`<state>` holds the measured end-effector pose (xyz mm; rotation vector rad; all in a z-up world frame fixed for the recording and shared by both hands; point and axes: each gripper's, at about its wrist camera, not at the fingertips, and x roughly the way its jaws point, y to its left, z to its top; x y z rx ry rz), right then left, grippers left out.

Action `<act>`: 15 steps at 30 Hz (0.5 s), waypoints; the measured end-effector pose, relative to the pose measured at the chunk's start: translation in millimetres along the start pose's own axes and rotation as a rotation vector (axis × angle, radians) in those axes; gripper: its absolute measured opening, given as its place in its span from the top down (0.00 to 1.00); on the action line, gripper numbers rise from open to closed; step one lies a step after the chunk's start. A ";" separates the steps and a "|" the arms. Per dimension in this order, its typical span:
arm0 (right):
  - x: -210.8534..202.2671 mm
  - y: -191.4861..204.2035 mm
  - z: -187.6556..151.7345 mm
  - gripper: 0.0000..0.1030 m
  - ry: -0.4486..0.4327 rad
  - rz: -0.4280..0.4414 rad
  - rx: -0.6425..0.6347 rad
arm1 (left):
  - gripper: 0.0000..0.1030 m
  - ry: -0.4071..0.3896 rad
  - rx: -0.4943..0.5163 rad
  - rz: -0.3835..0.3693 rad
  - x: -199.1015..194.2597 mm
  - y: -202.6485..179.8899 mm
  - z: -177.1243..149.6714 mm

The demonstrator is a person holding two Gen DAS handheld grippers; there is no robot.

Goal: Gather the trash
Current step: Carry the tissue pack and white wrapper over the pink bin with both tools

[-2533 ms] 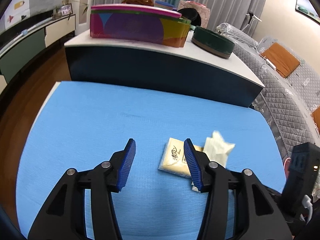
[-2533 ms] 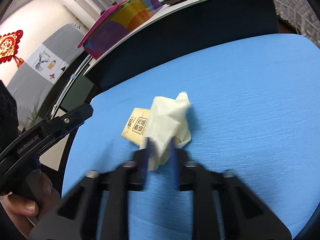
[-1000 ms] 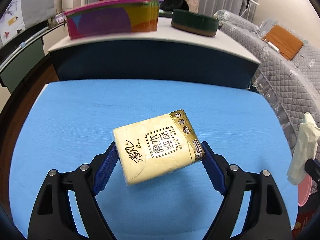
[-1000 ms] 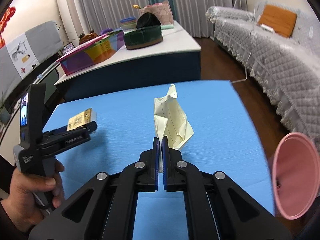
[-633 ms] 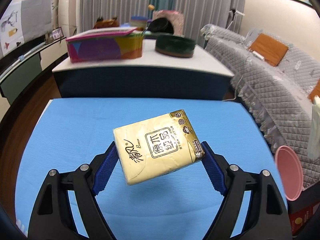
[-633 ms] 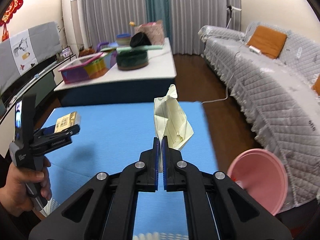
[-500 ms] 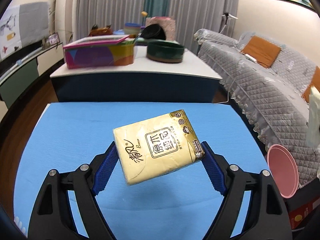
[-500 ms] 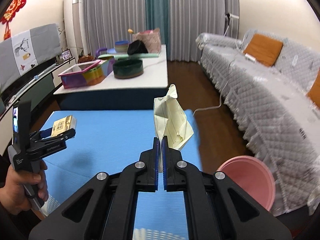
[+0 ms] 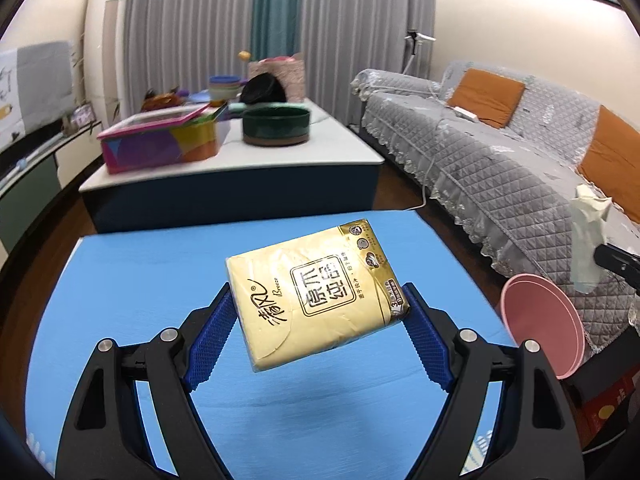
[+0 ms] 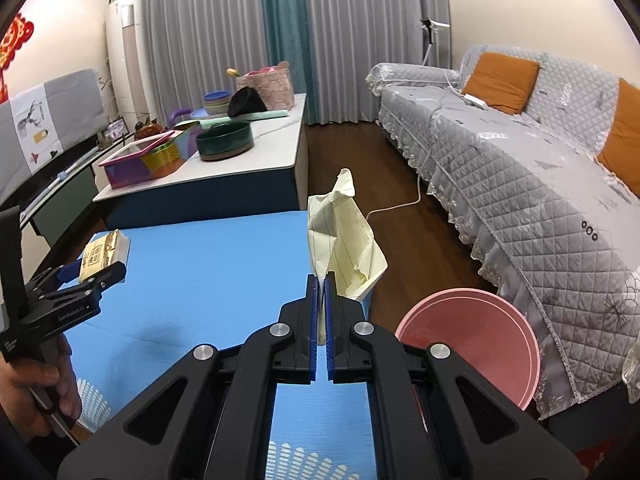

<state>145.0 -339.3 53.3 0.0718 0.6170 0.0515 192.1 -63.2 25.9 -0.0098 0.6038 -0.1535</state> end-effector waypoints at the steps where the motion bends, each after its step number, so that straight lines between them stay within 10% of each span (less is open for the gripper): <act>1: -0.1 -2.5 0.1 0.96 -0.001 -0.001 0.007 | 0.24 -0.005 0.005 -0.008 -1.1 -5.0 1.5; 15: -14.3 -50.5 -4.4 0.96 -0.014 -0.052 0.072 | 0.24 -0.003 0.072 -0.116 9.5 -78.8 5.9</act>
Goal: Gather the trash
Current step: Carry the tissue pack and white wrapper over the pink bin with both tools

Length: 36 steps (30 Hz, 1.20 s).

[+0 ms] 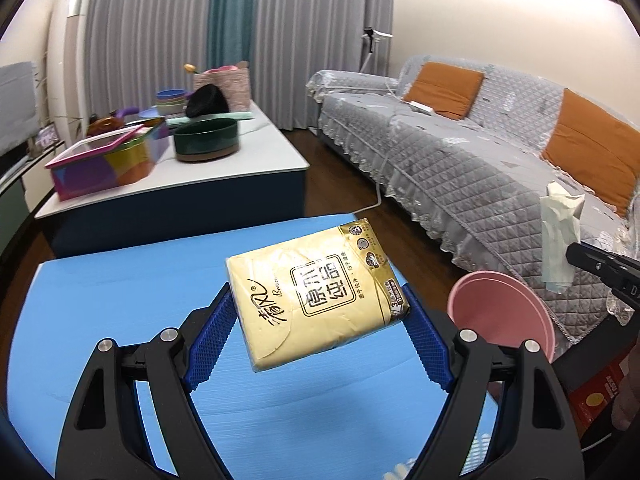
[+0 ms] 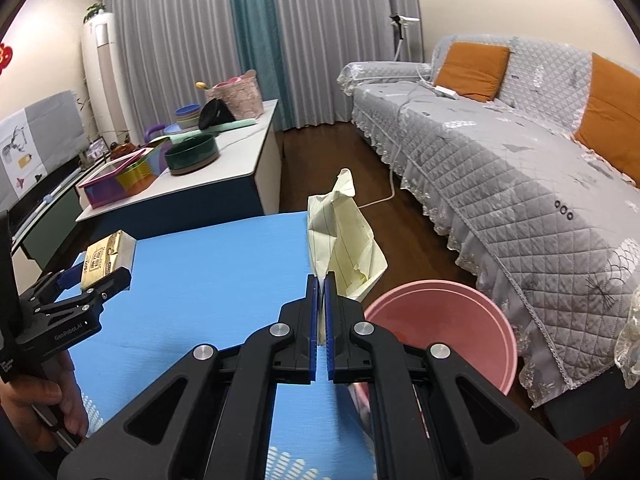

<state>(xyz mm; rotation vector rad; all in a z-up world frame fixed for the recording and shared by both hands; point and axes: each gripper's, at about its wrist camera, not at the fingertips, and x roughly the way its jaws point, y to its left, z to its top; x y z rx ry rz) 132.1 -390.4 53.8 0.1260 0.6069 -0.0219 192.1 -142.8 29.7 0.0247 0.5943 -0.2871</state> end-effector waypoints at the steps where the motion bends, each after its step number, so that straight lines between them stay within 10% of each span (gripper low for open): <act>1: -0.3 -2.9 -0.3 0.96 0.000 -0.004 0.004 | 0.24 0.001 0.004 -0.006 1.7 -3.7 0.1; 36: 23.2 -110.9 -4.6 0.96 0.026 -0.080 0.145 | 0.24 0.041 0.110 -0.149 55.3 -104.0 -4.4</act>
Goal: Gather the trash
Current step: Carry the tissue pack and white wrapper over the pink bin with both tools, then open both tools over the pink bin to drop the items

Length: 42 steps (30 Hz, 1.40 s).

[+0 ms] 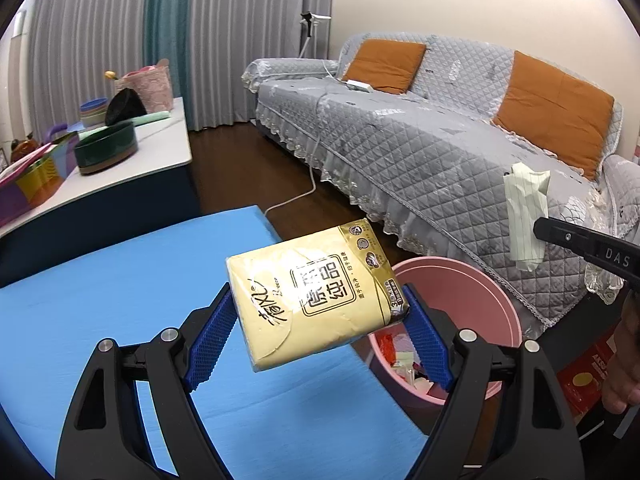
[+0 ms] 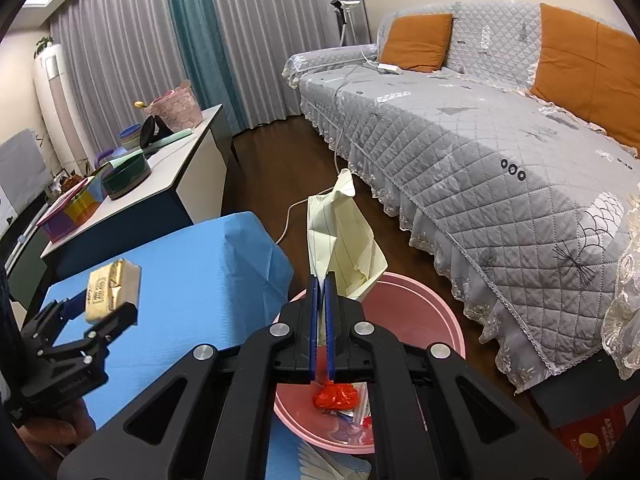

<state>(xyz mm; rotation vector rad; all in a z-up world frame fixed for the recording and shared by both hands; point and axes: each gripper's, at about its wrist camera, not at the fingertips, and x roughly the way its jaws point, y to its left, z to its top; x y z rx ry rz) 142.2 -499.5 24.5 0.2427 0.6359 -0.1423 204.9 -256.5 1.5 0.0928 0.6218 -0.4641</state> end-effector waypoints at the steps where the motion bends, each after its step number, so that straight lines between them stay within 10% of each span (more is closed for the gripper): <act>1: -0.9 -2.7 0.1 0.96 -0.001 -0.001 0.003 | 0.24 0.001 0.001 -0.005 1.1 -2.5 -0.3; 35: 1.5 -49.3 -8.3 0.95 0.043 -0.025 0.062 | 0.23 0.067 0.081 -0.089 48.8 -96.0 -11.6; 39: 2.3 -52.8 -8.4 0.83 0.054 -0.039 0.072 | 0.19 0.104 0.076 -0.105 56.2 -97.8 -12.0; 42: 0.5 -60.5 -7.8 0.42 0.049 -0.046 0.109 | 0.19 0.117 0.064 -0.124 56.7 -95.8 -11.8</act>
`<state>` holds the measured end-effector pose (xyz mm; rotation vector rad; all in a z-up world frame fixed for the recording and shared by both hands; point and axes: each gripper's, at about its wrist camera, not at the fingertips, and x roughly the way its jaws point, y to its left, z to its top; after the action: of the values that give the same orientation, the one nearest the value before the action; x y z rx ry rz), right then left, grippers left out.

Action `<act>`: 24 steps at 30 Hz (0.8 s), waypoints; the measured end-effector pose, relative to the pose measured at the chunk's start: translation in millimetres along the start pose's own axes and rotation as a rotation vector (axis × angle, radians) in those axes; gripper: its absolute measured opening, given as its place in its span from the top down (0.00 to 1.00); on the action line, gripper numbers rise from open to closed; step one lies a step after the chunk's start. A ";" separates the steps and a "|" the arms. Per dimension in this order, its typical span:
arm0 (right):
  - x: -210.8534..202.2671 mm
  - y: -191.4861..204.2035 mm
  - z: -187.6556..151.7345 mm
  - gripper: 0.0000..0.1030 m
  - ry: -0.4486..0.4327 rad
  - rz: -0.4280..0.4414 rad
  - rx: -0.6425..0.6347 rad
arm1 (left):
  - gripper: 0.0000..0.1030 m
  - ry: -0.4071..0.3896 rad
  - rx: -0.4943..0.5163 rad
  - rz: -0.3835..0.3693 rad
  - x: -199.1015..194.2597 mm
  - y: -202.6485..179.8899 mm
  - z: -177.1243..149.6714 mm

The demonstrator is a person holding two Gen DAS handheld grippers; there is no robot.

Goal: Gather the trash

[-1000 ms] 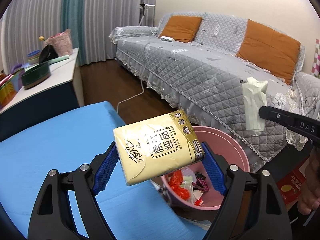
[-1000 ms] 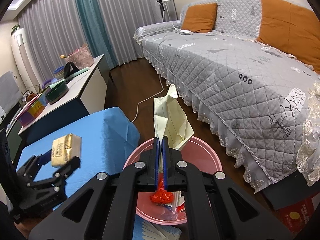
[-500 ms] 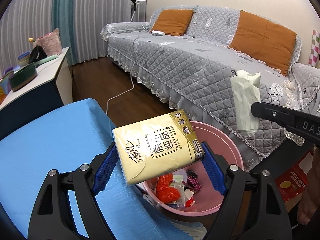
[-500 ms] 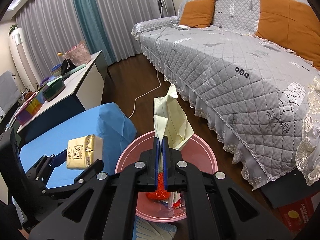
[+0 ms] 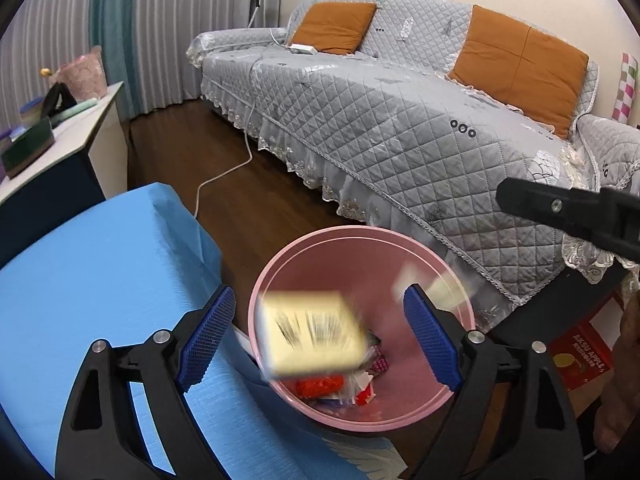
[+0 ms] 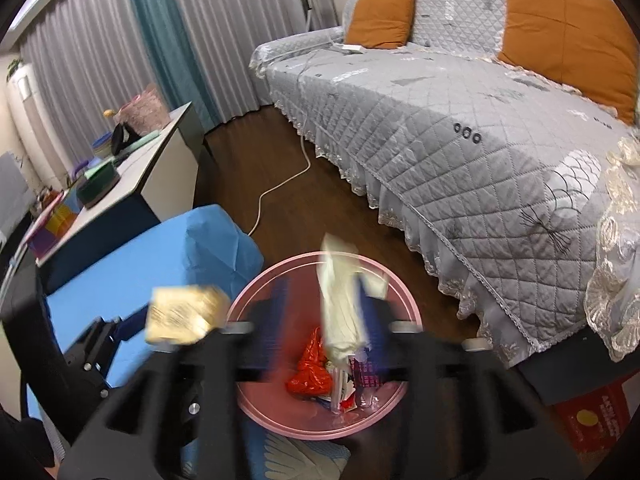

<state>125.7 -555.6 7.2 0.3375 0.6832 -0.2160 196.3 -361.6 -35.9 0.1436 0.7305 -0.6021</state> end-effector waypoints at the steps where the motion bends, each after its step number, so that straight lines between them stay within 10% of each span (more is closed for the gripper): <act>1: -1.2 -1.6 0.5 0.40 -0.005 -0.002 0.008 | 0.19 -0.001 -0.006 -0.005 -1.4 1.7 0.2; 24: -55.9 36.6 -14.5 0.33 -0.097 -0.009 -0.029 | 0.19 -0.117 -0.058 0.083 -128.5 65.4 -18.3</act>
<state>86.1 -511.7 41.5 0.2946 0.5920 -0.2298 147.2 -242.0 30.5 0.0838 0.6256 -0.5053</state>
